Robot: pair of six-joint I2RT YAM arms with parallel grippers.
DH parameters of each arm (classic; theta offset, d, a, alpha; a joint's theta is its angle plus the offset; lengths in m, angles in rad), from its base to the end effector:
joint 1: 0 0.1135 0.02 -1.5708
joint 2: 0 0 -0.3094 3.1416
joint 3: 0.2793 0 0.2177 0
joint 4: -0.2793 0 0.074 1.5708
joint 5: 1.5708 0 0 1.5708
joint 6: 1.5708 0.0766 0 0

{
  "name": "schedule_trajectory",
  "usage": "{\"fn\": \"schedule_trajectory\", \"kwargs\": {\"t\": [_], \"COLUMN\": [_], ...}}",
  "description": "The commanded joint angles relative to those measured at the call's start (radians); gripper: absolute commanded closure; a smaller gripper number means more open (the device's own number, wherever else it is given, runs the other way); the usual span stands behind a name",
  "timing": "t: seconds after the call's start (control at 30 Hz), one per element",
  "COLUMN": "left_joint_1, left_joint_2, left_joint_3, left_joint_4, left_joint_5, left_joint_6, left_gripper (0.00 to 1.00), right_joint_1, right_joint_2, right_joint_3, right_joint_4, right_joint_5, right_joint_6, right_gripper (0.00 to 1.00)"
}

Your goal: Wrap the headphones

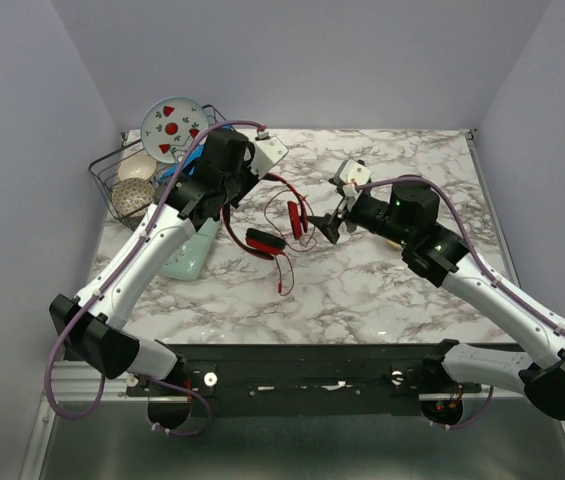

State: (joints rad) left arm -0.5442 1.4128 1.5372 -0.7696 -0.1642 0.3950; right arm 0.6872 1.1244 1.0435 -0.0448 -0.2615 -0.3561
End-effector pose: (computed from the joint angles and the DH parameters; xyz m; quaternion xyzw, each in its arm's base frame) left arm 0.2555 -0.1400 0.4146 0.3709 0.8118 0.0400 0.4492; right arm 0.1781 0.1718 0.4169 -0.4453 0.6018 0.2045 0.6306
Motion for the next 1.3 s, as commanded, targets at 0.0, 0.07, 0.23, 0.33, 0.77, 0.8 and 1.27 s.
{"fn": "schedule_trajectory", "kwargs": {"t": [0.0,0.07,0.23,0.33,0.77,0.8,1.27], "left_joint_1": [-0.023,-0.028,-0.033,-0.034,-0.046,-0.046,0.050], "left_joint_2": [-0.072,-0.089,-0.135,-0.138,-0.167,-0.170,0.003], "left_joint_3": [0.012,-0.003,-0.019,0.020,0.046,0.043,-0.112], "left_joint_4": [-0.060,-0.059,-0.047,-0.048,-0.063,-0.063,0.150], "left_joint_5": [-0.038,-0.031,-0.063,-0.086,-0.043,-0.040,-0.186], "left_joint_6": [0.137,0.160,0.200,0.173,0.137,0.134,0.113], "left_gripper": [1.00,1.00,1.00,1.00,1.00,1.00,1.00], "right_joint_1": [-0.011,-0.024,-0.029,-0.029,-0.028,-0.029,-0.028], "right_joint_2": [0.045,0.023,-0.064,-0.109,0.141,0.144,-0.317], "right_joint_3": [0.026,0.018,-0.036,-0.106,-0.023,-0.017,0.026], "right_joint_4": [-0.010,-0.009,-0.058,-0.047,0.037,0.027,-0.116], "right_joint_5": [-0.037,-0.147,-0.252,-0.255,-0.202,-0.200,-0.013], "right_joint_6": [-0.061,-0.072,-0.106,-0.075,0.074,0.075,0.045], "right_gripper": [0.17,0.23,0.24,0.21,0.47,0.58,0.99]}}
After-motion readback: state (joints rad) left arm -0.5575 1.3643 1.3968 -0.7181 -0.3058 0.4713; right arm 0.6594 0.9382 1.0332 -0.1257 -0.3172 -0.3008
